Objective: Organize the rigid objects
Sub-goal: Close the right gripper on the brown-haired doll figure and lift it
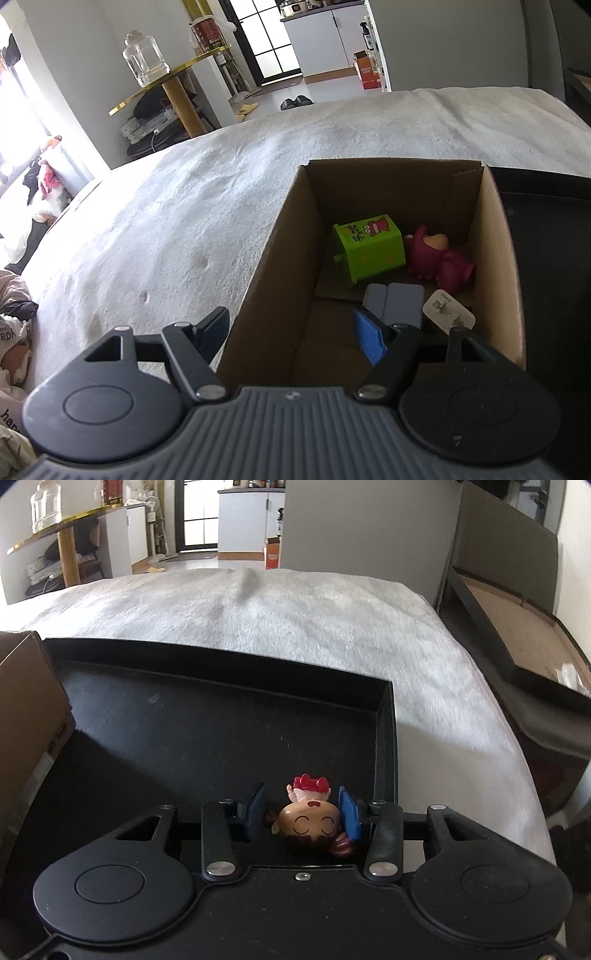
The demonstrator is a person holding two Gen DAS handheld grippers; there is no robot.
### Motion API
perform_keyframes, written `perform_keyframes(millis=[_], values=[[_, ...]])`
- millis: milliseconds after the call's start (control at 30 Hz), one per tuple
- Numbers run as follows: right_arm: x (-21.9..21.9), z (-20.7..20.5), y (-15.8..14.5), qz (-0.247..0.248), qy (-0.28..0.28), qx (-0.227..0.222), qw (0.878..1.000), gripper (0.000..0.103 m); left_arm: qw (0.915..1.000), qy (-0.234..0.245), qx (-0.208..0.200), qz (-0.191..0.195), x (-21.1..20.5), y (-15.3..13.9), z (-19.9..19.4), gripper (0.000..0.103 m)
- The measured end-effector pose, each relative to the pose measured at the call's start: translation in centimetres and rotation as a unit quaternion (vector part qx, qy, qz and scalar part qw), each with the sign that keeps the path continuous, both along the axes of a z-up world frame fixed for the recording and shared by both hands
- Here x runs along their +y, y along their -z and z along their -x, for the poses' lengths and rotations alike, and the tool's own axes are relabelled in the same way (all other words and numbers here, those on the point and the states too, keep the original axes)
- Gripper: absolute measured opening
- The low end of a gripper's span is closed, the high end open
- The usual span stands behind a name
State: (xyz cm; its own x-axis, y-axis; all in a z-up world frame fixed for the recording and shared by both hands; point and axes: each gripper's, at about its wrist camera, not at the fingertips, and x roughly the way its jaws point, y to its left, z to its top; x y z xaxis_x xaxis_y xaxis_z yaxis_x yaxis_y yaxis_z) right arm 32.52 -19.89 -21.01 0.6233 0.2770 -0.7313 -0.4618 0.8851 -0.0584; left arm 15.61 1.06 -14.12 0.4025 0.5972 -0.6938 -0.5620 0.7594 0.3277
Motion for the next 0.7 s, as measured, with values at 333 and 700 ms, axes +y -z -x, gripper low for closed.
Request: perform_keyframes(millis=[333,700], values=[[-1.0,2.6,-0.3,-0.035,0.01,0.037,0.999,0.057,0.9999,-0.005,-0.008,0.009,0.4,-0.1,0.6,0.072],[-1.0,3.6,-0.6,-0.045,0.013,0.037,0.998,0.052,0.9996,-0.01,-0.019,0.02,1.1,-0.4,1.3,0.072]])
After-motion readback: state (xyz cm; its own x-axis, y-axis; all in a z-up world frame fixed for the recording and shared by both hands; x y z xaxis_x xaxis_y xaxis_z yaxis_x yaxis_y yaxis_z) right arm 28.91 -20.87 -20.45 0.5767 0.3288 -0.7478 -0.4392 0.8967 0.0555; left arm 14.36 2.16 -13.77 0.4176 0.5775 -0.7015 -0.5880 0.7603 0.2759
